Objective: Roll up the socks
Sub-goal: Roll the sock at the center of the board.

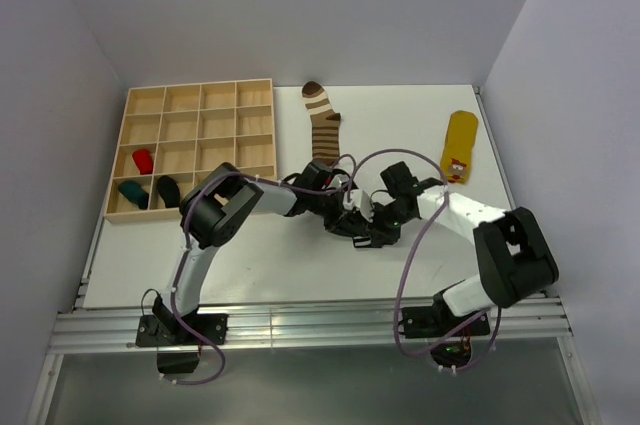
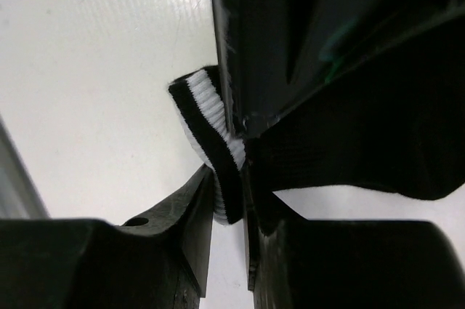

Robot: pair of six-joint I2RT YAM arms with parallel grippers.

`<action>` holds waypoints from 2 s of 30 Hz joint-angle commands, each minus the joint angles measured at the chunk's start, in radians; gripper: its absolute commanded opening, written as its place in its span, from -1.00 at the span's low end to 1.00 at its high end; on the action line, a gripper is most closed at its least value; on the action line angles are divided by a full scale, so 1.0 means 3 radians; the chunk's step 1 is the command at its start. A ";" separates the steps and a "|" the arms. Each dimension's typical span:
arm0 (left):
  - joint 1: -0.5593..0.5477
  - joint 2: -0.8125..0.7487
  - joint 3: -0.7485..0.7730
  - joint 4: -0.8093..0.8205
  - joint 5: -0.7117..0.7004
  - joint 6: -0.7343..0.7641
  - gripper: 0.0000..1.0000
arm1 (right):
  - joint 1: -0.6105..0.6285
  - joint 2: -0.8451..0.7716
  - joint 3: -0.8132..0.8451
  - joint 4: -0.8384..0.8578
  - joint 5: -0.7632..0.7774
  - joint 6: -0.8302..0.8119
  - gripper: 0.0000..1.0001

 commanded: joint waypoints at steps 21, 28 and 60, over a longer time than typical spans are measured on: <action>0.0028 -0.1275 -0.1373 0.1432 -0.1709 0.0217 -0.45 | -0.0710 0.1772 0.1305 -0.1878 -0.0491 -0.0621 -0.60; -0.0247 -0.1735 -0.1471 0.1157 -0.2170 0.1509 -0.30 | -0.0710 0.1967 0.1571 -0.2037 -0.0491 -0.0468 -0.60; -0.1030 -0.0867 -0.0775 0.0731 -0.1696 0.3337 0.03 | -0.0685 0.2438 0.2022 -0.2359 -0.0716 -0.0064 -0.62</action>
